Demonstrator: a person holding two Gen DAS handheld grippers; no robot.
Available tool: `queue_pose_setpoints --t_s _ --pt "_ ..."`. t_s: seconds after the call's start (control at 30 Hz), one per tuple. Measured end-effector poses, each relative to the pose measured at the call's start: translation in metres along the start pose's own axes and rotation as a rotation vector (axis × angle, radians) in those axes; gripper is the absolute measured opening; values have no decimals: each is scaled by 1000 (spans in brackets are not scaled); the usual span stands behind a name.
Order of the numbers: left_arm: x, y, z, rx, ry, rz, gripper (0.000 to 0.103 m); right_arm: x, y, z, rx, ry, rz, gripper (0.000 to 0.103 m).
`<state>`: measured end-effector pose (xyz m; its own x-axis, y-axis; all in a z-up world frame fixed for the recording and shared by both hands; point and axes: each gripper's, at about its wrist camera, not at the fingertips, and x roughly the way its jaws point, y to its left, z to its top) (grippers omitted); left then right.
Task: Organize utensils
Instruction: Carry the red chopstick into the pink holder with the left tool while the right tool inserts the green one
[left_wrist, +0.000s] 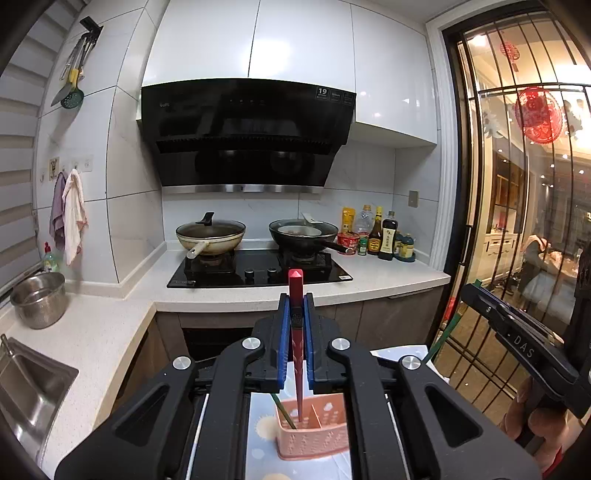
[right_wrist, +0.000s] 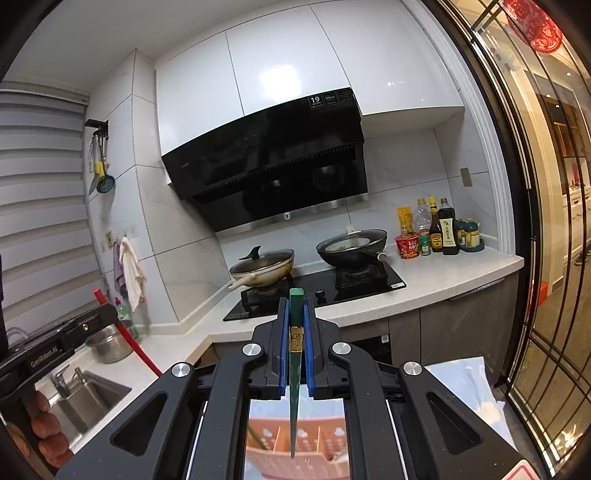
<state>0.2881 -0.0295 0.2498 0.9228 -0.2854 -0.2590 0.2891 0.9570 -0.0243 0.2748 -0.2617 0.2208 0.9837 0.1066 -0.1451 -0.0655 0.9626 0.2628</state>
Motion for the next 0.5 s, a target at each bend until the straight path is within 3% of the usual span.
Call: queue_pose_setpoints --t_s 0.23,0.5 --pt "54 4 -23 -9 99 -8 7 60 -5 -25 13 86 -2 7" --pt "93 16 -70 -41 223 -3 7 90 -15 -77 -13 203 -34 7"
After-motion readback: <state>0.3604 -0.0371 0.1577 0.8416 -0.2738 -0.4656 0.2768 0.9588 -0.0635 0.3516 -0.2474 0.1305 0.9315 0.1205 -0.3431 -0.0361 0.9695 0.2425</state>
